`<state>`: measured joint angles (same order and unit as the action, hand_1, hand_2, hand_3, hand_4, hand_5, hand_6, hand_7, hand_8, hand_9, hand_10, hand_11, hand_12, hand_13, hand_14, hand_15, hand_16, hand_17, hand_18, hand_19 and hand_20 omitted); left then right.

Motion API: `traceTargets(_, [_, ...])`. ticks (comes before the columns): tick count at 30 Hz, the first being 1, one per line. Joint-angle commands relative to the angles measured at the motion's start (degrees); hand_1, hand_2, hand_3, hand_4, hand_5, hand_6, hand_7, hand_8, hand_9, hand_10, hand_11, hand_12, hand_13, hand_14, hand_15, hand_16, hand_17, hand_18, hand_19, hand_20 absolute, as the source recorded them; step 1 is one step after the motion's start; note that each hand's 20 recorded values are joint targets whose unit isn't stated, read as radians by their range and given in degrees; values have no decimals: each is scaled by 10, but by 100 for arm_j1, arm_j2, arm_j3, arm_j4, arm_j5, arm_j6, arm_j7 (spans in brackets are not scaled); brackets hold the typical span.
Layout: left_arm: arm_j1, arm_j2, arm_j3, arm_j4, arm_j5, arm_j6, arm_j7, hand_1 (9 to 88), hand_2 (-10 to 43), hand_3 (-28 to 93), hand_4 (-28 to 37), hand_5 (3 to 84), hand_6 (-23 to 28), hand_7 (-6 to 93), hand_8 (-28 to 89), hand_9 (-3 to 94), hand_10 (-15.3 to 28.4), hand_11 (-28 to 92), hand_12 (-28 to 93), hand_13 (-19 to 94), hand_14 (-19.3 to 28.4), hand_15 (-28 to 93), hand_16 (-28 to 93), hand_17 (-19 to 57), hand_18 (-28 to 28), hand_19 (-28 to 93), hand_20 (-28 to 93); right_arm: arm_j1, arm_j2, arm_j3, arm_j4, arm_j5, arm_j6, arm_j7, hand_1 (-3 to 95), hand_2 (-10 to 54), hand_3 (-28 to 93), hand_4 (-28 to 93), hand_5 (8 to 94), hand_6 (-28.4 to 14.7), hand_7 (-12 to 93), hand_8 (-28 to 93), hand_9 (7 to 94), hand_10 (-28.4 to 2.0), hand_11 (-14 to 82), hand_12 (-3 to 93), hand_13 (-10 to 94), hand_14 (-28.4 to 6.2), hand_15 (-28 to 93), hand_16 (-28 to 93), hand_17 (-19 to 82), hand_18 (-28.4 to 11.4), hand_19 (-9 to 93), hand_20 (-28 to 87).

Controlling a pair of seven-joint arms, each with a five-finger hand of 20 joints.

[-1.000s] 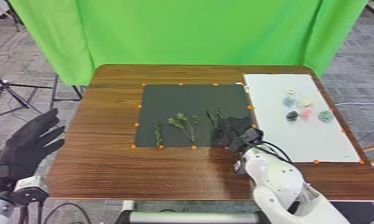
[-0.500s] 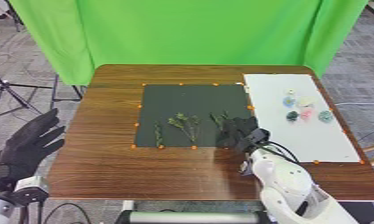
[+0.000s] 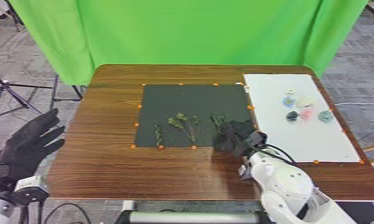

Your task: Arrange flowers

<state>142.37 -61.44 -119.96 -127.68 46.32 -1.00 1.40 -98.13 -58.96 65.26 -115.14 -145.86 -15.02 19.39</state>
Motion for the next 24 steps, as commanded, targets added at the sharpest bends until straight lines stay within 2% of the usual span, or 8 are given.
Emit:
traceTargets(1, [35,-47,-6,2,19,-34,-43,215,0,705,-283,207,9,209,-103,167,87,113,201,137,108,147,81,-112,183,367,96,-14,11,37,-42,-158,121,64,205,-73,833,-251,421,-61,368,-148,424,-161,435,311,474,-153,817,270,136,-233,721,538])
traceTargets(12, [28,-52,-11,9,18,-36,-43,215,0,705,-283,208,9,210,-105,166,87,114,200,137,109,147,81,-112,183,368,96,-73,58,120,-228,-195,222,205,197,-81,831,-253,420,-73,343,-129,418,-170,451,319,474,-153,818,270,137,-234,723,538])
traceTargets(16, [14,-42,-4,22,14,-19,-33,215,0,706,-283,208,9,209,-104,166,87,114,200,137,109,147,81,-112,183,368,96,-57,31,260,-246,-120,451,320,193,-80,826,-254,416,-73,343,-127,416,-171,454,321,475,-154,818,271,137,-234,723,539])
traceTargets(17, [19,-53,-20,19,14,-50,-43,215,0,705,-283,208,9,209,-104,166,87,114,200,137,109,146,80,-112,183,368,96,-23,40,288,-225,-98,555,390,191,-79,824,-254,412,-73,343,-127,414,-172,454,321,475,-154,818,271,138,-234,723,539])
traceTargets(20, [39,-53,-18,-4,16,-31,-38,215,0,705,-283,207,9,210,-103,166,87,114,201,136,109,147,81,-112,184,369,96,88,93,474,-78,-98,841,581,190,-78,821,-254,401,-74,340,-127,408,-174,452,322,474,-153,816,270,139,-234,724,539])
traceTargets(24, [30,-25,-17,3,17,-6,-14,215,0,705,-283,207,9,210,-104,166,87,114,201,136,109,148,81,-112,183,369,95,238,310,921,159,51,595,684,223,-94,829,-270,378,-74,322,-124,393,-168,402,302,447,-143,781,247,134,-232,717,533])
